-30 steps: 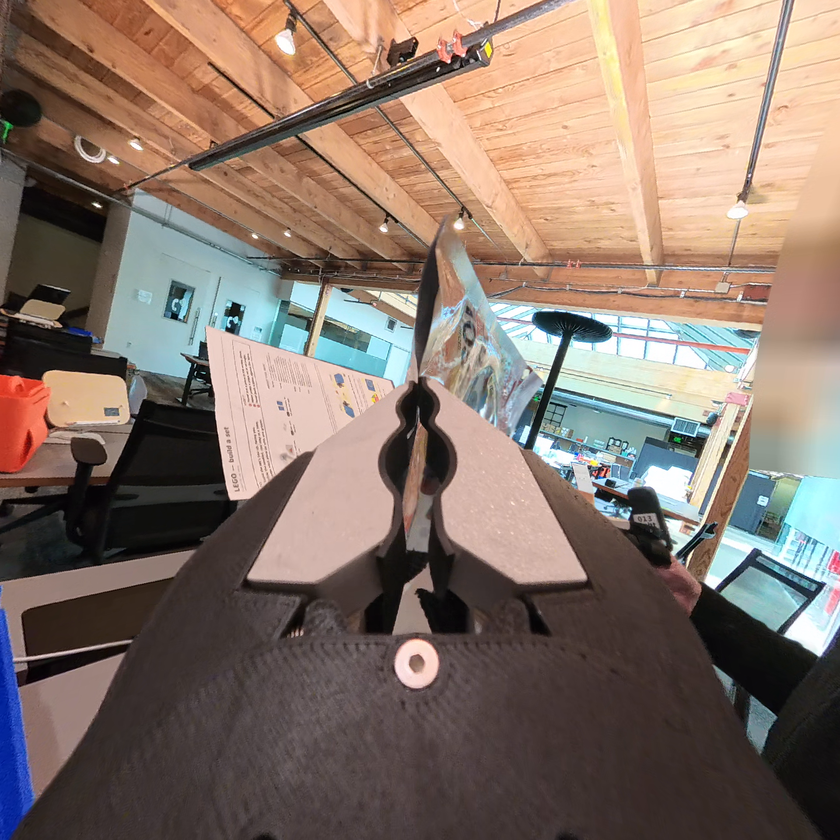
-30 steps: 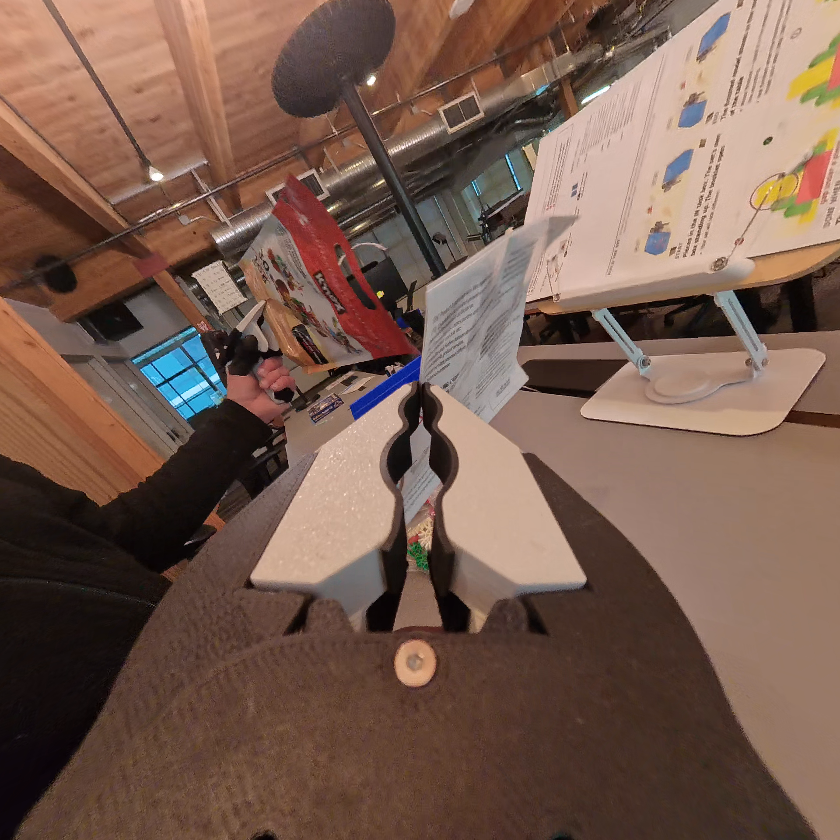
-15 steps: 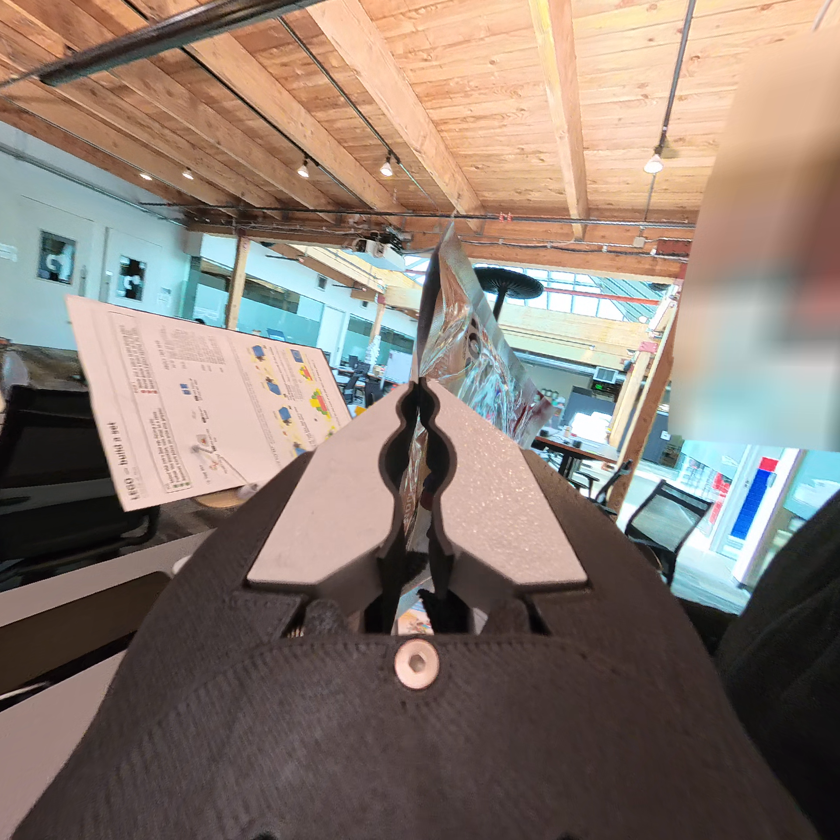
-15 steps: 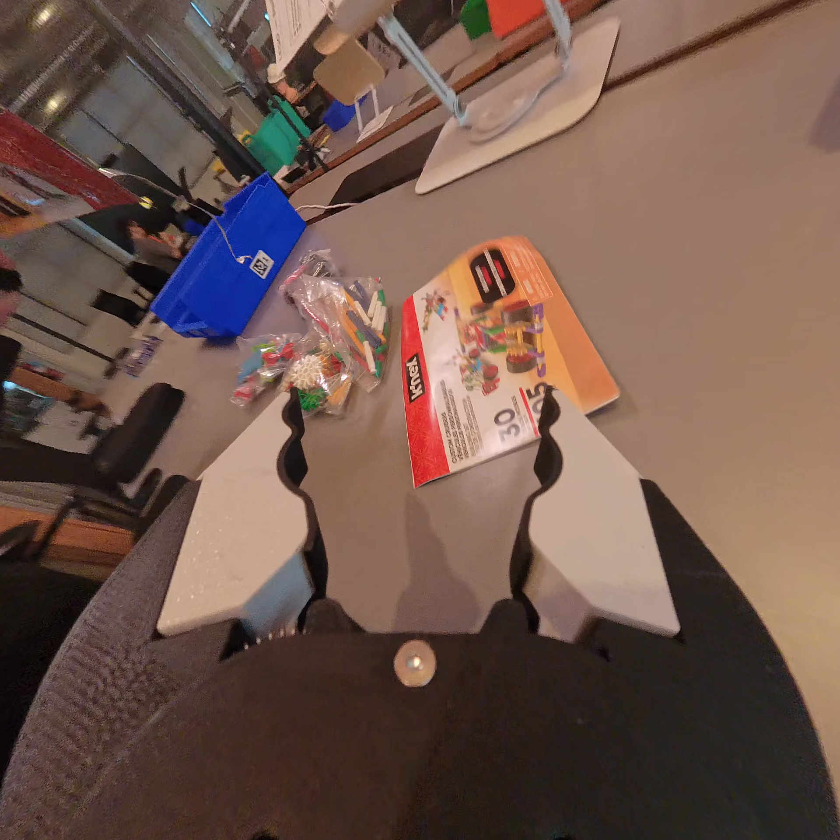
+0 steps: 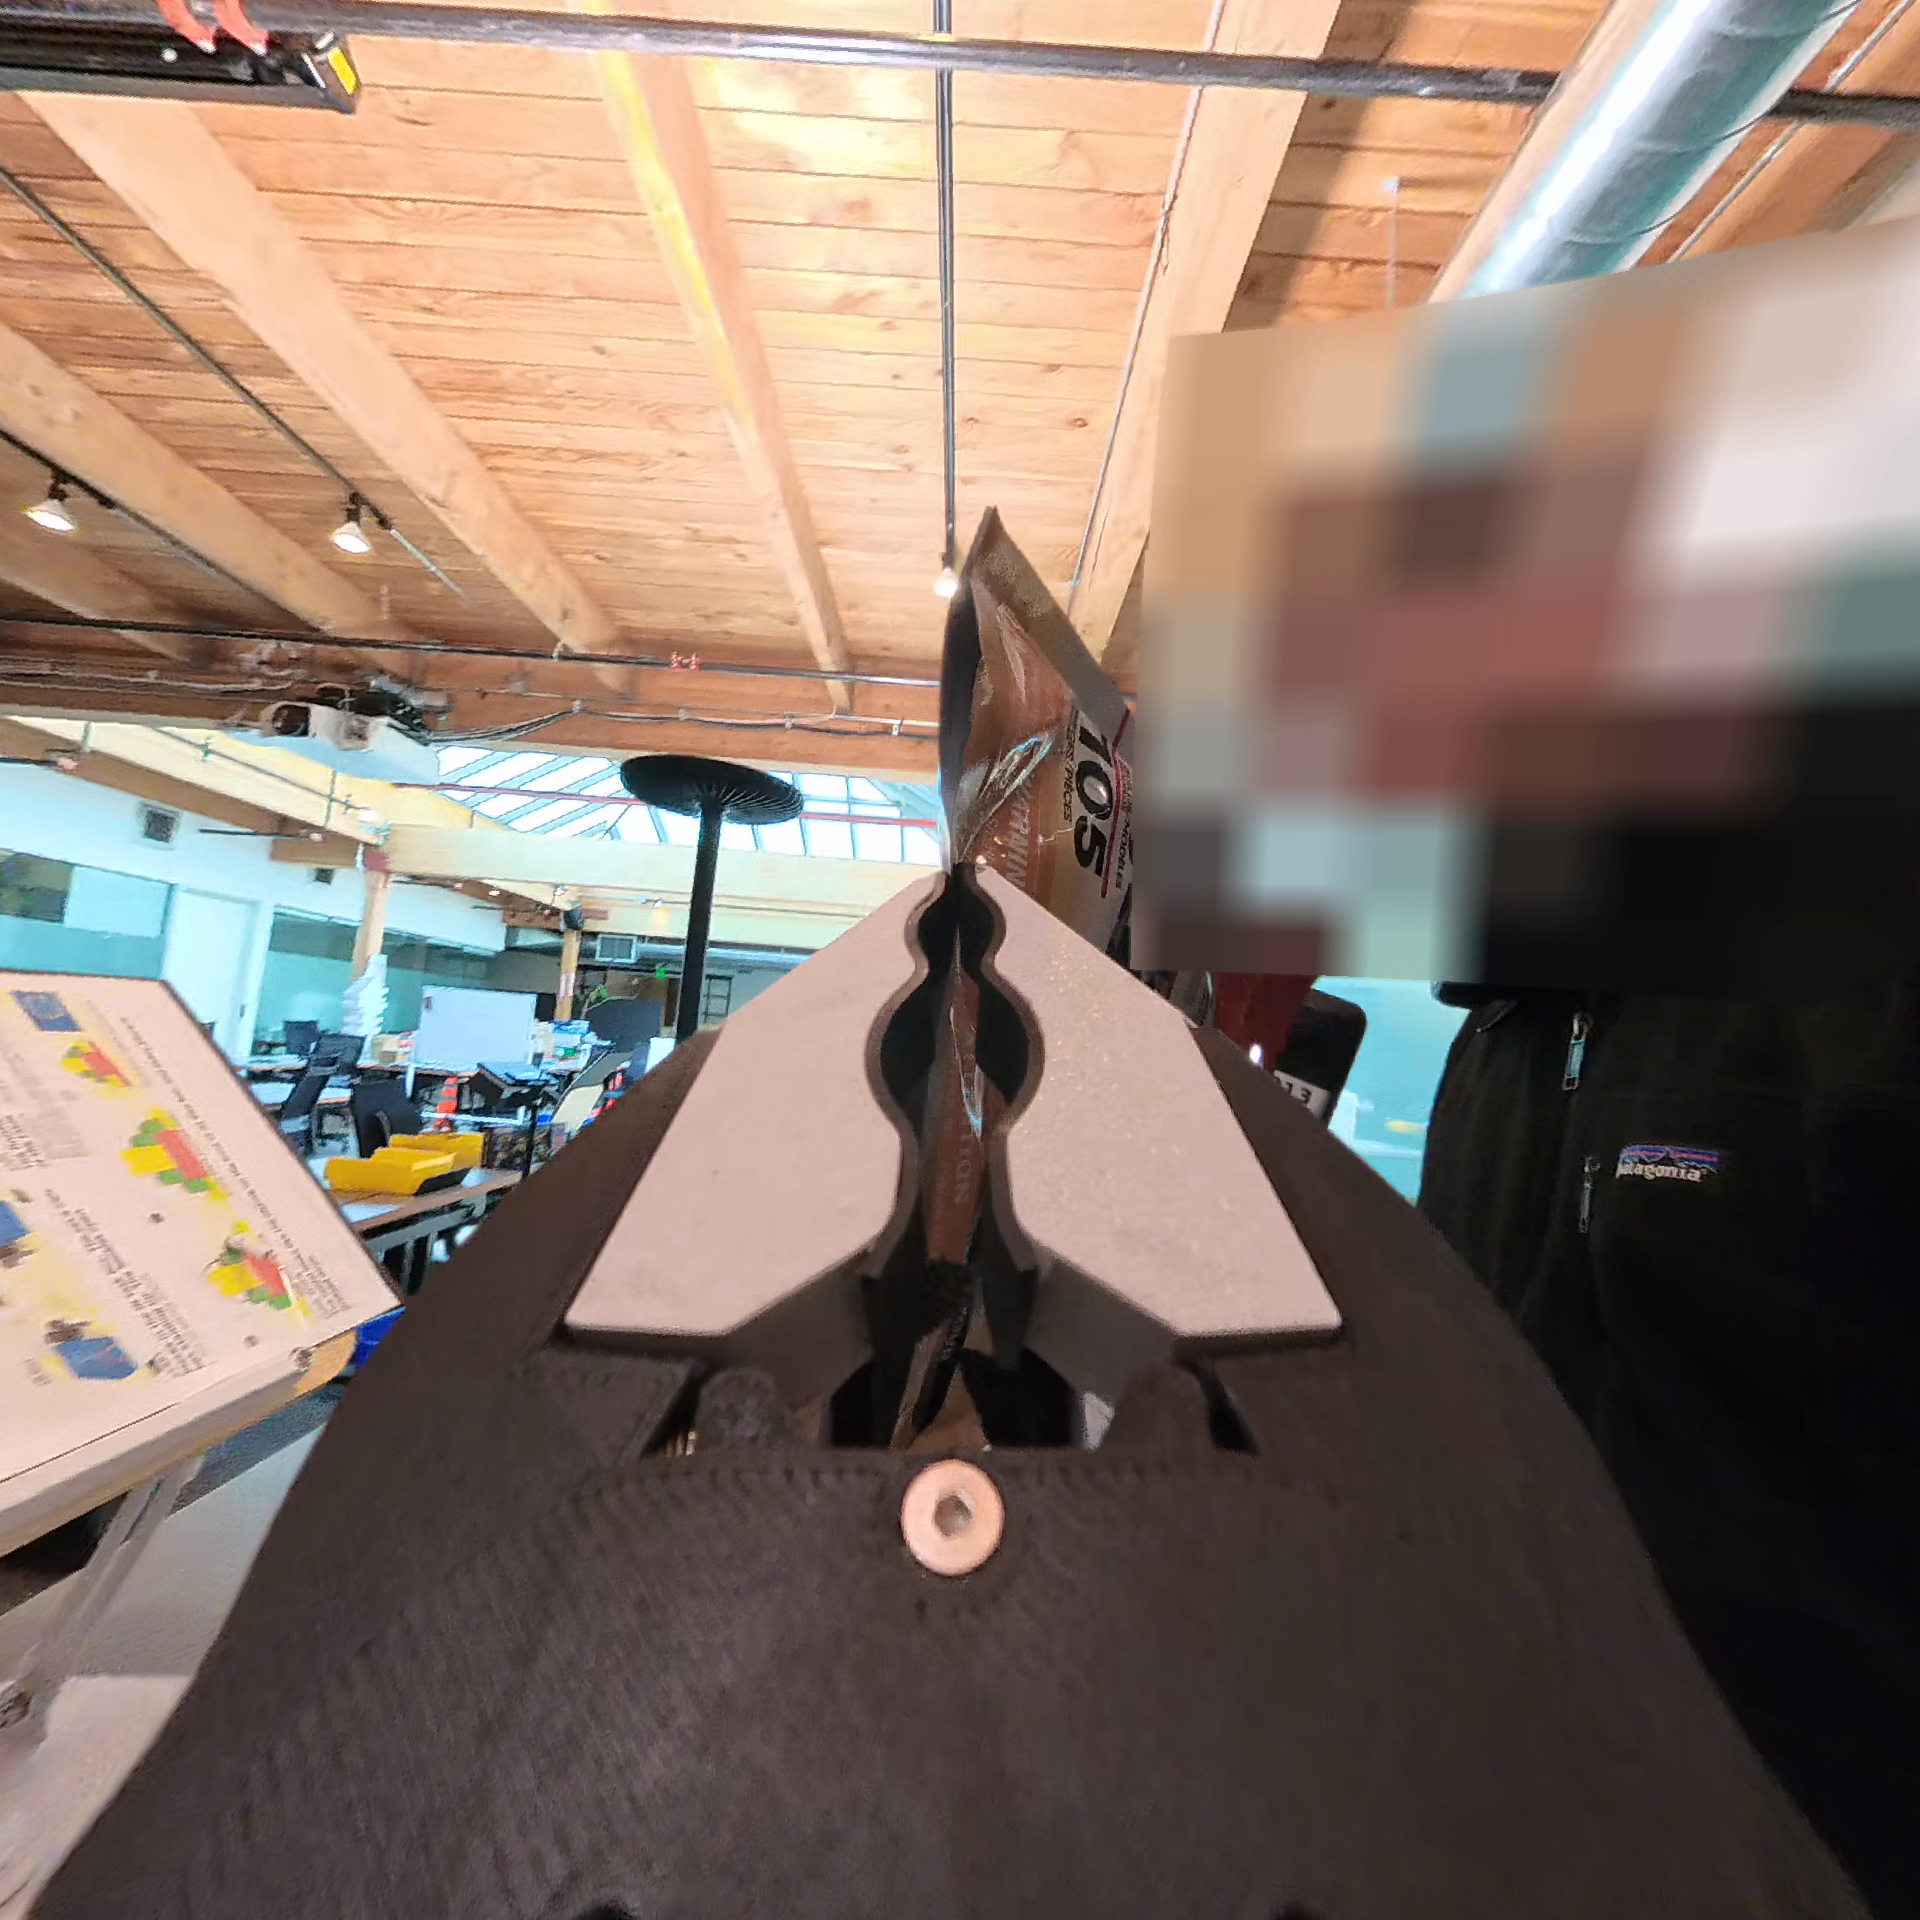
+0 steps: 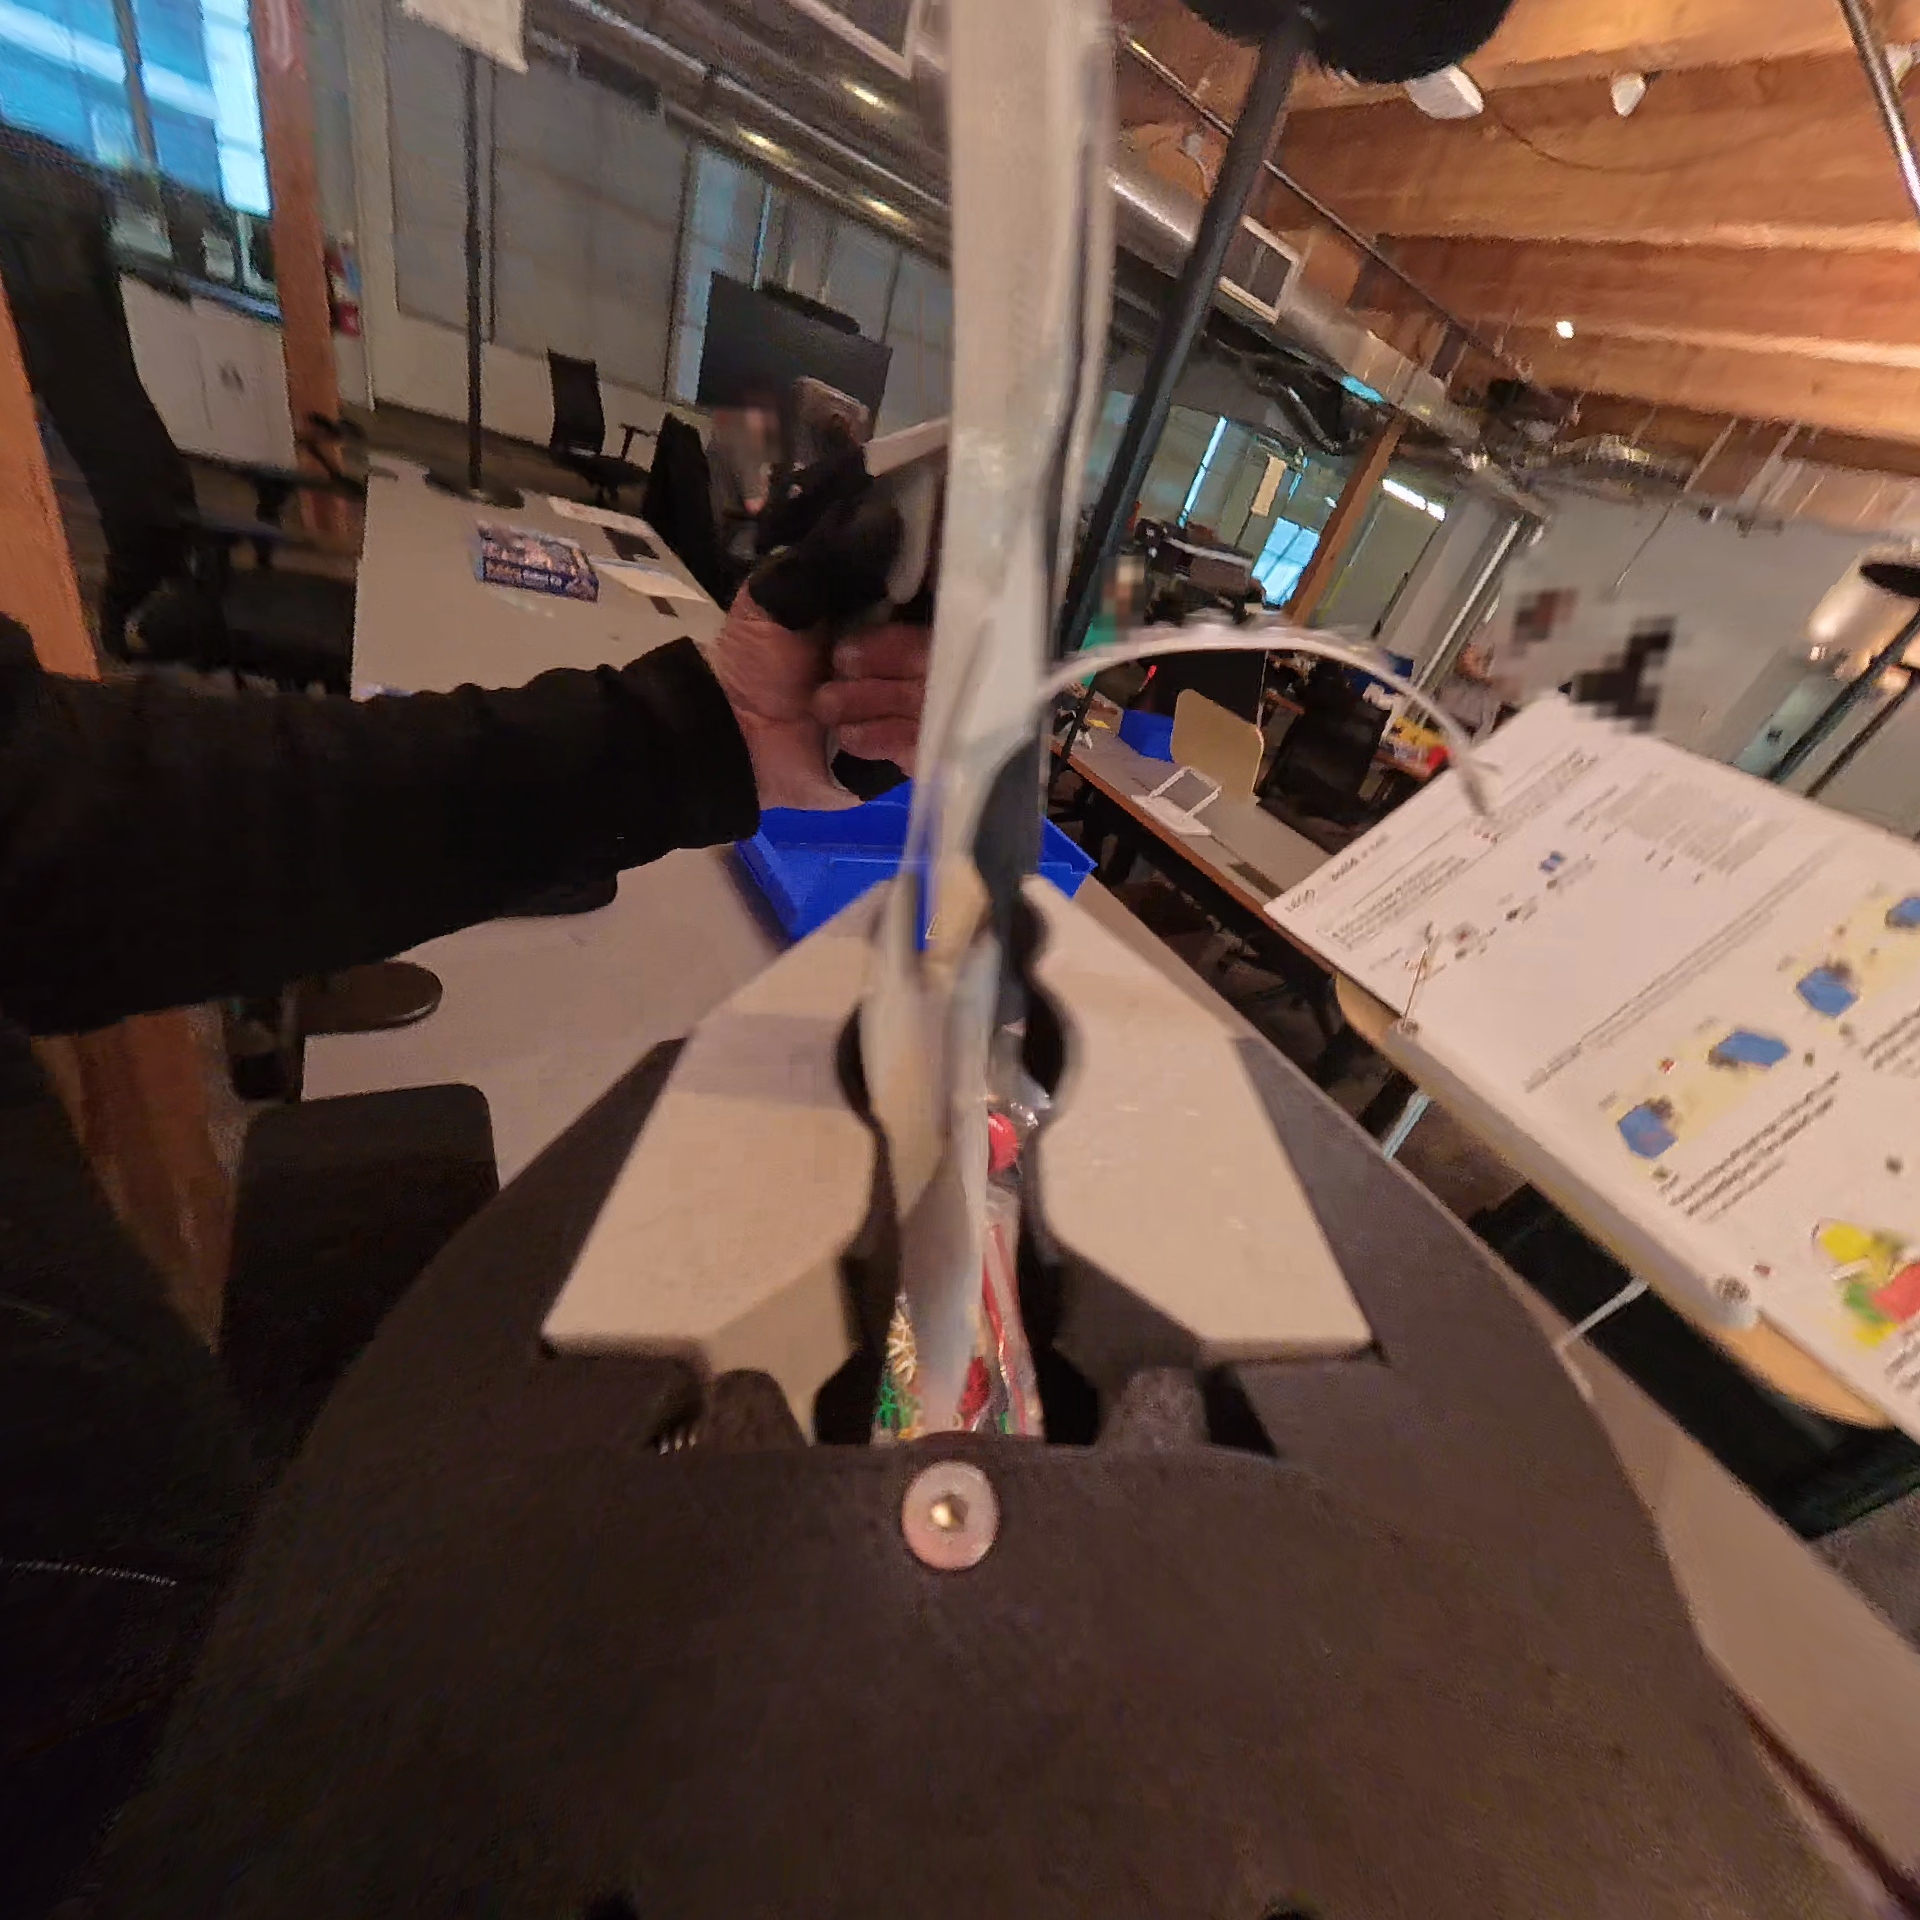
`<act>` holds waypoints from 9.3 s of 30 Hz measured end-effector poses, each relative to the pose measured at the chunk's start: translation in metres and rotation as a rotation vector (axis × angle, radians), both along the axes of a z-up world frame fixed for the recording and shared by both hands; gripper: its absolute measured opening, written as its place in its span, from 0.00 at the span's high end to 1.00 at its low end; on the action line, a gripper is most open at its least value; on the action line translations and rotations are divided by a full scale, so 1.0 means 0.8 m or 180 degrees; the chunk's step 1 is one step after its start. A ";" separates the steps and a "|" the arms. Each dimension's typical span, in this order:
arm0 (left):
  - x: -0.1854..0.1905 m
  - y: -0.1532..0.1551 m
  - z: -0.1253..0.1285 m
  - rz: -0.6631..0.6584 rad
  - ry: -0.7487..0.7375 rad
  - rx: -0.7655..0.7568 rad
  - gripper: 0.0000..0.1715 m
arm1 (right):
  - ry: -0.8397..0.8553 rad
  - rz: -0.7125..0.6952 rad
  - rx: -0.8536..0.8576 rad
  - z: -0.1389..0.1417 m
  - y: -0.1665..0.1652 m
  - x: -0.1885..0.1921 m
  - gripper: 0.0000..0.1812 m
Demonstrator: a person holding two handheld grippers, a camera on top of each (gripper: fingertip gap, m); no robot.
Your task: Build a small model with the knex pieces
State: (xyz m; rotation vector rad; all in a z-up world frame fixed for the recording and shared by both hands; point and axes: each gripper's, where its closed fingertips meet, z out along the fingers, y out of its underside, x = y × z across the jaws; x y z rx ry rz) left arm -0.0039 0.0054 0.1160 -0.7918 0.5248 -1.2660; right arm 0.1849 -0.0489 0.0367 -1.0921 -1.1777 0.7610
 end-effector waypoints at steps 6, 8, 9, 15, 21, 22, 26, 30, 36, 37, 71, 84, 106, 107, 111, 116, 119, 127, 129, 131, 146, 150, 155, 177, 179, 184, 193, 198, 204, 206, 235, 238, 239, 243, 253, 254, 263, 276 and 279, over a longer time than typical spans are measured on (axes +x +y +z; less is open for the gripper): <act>0.003 0.017 -0.028 0.0130 -0.0053 -0.0312 0.95 | -0.0038 -0.0041 0.0013 0.003 0.007 0.014 1.00; 0.004 0.034 -0.041 0.0380 0.0034 -0.0569 0.83 | -0.0021 -0.0128 -0.0125 0.008 0.029 0.036 1.00; 0.004 0.042 -0.048 0.0488 0.0077 -0.0697 0.79 | -0.0021 -0.0197 -0.0157 0.012 0.044 0.050 1.00; 0.019 0.051 -0.095 0.0744 0.0485 -0.1167 0.75 | -0.0501 -0.0710 -0.0457 0.023 0.158 0.177 1.00; 0.023 0.053 -0.145 0.0807 0.0556 -0.1601 0.79 | -0.1169 -0.1384 -0.0637 0.023 0.287 0.302 1.00; 0.023 0.052 -0.152 0.0830 0.0592 -0.1648 0.80 | -0.1349 -0.1412 -0.0669 0.019 0.305 0.316 1.00; 0.025 0.046 -0.171 0.0934 0.0784 -0.1800 0.80 | -0.2329 -0.1439 -0.0691 -0.002 0.375 0.362 1.00; 0.024 0.036 -0.186 0.1010 0.0911 -0.1910 0.80 | -0.3330 -0.1504 -0.0457 -0.002 0.432 0.399 1.00; 0.018 0.026 -0.209 0.1033 0.0969 -0.2069 0.80 | -0.4298 -0.1221 -0.0386 -0.010 0.502 0.420 1.00; 0.016 0.026 -0.211 0.1030 0.0975 -0.2087 0.80 | -0.4358 -0.1090 -0.0423 -0.017 0.513 0.418 1.00; 0.051 0.076 -0.254 0.0919 0.1518 -0.2326 0.75 | -0.3106 -0.1130 -0.0984 -0.113 0.490 0.265 0.52; 0.282 0.043 -0.314 -0.0260 0.2561 -0.2440 0.76 | -0.2978 0.0082 -0.1850 -0.366 0.204 0.148 0.61; 0.351 0.074 -0.499 0.0390 0.4386 -0.2722 0.71 | -0.2479 -0.0447 -0.3152 -0.402 0.111 0.223 0.94; 0.348 0.076 -0.499 0.0430 0.4447 -0.2691 0.71 | -0.2551 -0.0178 -0.3224 -0.399 0.083 0.216 0.91; 0.351 0.072 -0.492 0.0505 0.4511 -0.2538 0.68 | -0.2376 -0.0023 -0.2968 -0.373 0.071 0.210 0.77; 0.380 0.042 -0.470 0.0303 0.4253 -0.2201 0.71 | -0.1932 -0.0945 -0.2365 -0.349 0.177 0.251 0.61; 0.394 0.026 -0.492 0.0265 0.4509 -0.2022 0.71 | -0.2124 -0.1083 -0.2171 -0.372 0.210 0.264 0.52; 0.393 0.042 -0.503 0.0471 0.4670 -0.1981 0.71 | -0.2299 -0.0952 -0.2414 -0.403 0.226 0.262 0.72; 0.388 0.053 -0.503 0.0539 0.4689 -0.2025 0.71 | -0.2282 -0.1009 -0.2497 -0.404 0.223 0.271 0.86; 0.385 0.063 -0.503 0.0576 0.4686 -0.2084 0.71 | -0.2190 -0.1030 -0.2681 -0.404 0.217 0.278 0.92; 0.426 0.074 -0.483 0.0440 0.4667 -0.1447 0.59 | -0.1405 -0.1373 -0.3339 -0.403 0.145 0.292 1.00; 0.458 0.015 -0.484 0.0038 0.4770 -0.0918 0.66 | -0.1386 -0.1403 -0.3401 -0.402 0.147 0.292 1.00; 0.460 0.003 -0.504 0.0005 0.4836 -0.1003 0.76 | -0.1375 -0.1378 -0.3445 -0.403 0.148 0.290 1.00; 0.450 0.009 -0.502 -0.0417 0.4278 -0.1737 1.00 | -0.1529 -0.1270 -0.3102 -0.390 0.158 0.305 0.87; 0.450 0.009 -0.500 -0.0452 0.4310 -0.1676 1.00 | -0.1584 -0.1343 -0.2744 -0.379 0.175 0.305 0.76; 0.461 0.028 -0.477 -0.0385 0.4165 -0.1585 0.97 | -0.1835 -0.1304 -0.2336 -0.385 0.209 0.296 0.67; 0.457 0.091 -0.502 0.0201 0.4286 -0.1812 0.87 | -0.1961 -0.1360 -0.2190 -0.406 0.222 0.297 0.81; 0.458 0.092 -0.503 0.0186 0.4291 -0.1774 0.87 | -0.1956 -0.1415 -0.2106 -0.406 0.222 0.296 0.87; 0.458 0.092 -0.503 0.0155 0.4228 -0.1793 0.88 | -0.1920 -0.1363 -0.2128 -0.406 0.221 0.288 1.00; 0.458 0.092 -0.503 0.0152 0.4230 -0.1787 0.88 | -0.1952 -0.1370 -0.2108 -0.406 0.221 0.287 1.00; 0.460 0.091 -0.502 0.0136 0.4180 -0.1801 0.87 | -0.2034 -0.1507 -0.2218 -0.406 0.220 0.302 0.83; 0.459 0.091 -0.502 0.0133 0.4180 -0.1800 0.87 | -0.2022 -0.1546 -0.2241 -0.406 0.221 0.302 0.84; 0.459 0.091 -0.502 0.0134 0.4180 -0.1798 0.87 | -0.2021 -0.1562 -0.2241 -0.406 0.221 0.302 0.85; 0.460 0.091 -0.502 0.0122 0.4174 -0.1804 0.87 | -0.1975 -0.1603 -0.2248 -0.406 0.223 0.302 0.86; 0.460 0.090 -0.502 0.0110 0.4174 -0.1791 0.86 | -0.1950 -0.1522 -0.2247 -0.405 0.218 0.283 1.00; 0.460 0.090 -0.502 0.0111 0.4176 -0.1784 0.86 | -0.1934 -0.1560 -0.2234 -0.403 0.222 0.285 0.90; 0.460 0.090 -0.502 0.0080 0.4161 -0.1795 0.85 | -0.2284 -0.1340 -0.2228 -0.407 0.227 0.294 0.80; 0.460 0.090 -0.502 0.0083 0.4153 -0.1798 0.85 | -0.2309 -0.1288 -0.2208 -0.408 0.229 0.295 0.88; 0.460 0.090 -0.502 0.0097 0.4160 -0.1786 0.85 | -0.2338 -0.1290 -0.2128 -0.407 0.228 0.294 0.89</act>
